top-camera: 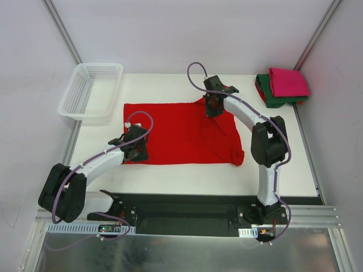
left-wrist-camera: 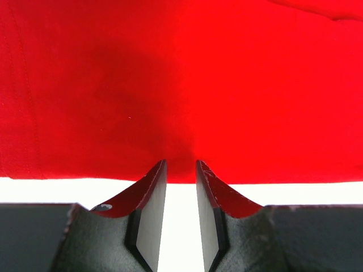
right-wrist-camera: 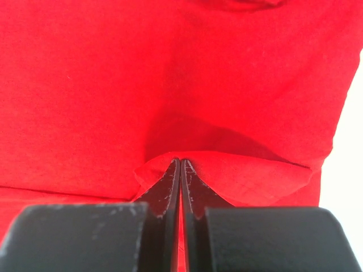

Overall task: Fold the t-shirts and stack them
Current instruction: Fold the flattened tshirt in 1/3 of the way

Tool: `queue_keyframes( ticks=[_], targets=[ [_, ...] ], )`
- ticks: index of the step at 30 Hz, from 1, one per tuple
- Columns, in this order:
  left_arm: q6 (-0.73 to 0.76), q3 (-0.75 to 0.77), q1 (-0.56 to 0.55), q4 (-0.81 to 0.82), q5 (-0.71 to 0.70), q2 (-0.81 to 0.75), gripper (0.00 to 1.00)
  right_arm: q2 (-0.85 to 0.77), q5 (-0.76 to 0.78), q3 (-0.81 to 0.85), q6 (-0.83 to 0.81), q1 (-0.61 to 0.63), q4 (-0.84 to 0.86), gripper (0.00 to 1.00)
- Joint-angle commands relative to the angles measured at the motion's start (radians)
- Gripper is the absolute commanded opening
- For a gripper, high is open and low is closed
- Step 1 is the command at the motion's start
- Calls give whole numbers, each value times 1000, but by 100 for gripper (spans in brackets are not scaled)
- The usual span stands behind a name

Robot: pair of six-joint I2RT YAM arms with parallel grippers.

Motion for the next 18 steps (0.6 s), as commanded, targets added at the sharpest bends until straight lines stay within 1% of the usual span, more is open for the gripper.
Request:
queue_keyframes(
  ticks=[1, 18],
  targets=[
    [-7, -5, -10, 3, -12, -26, 27, 7, -13, 72, -18, 2, 0, 1],
    [1, 9, -10, -6, -14, -23, 27, 63, -63, 163, -29, 2, -10, 1]
  ],
)
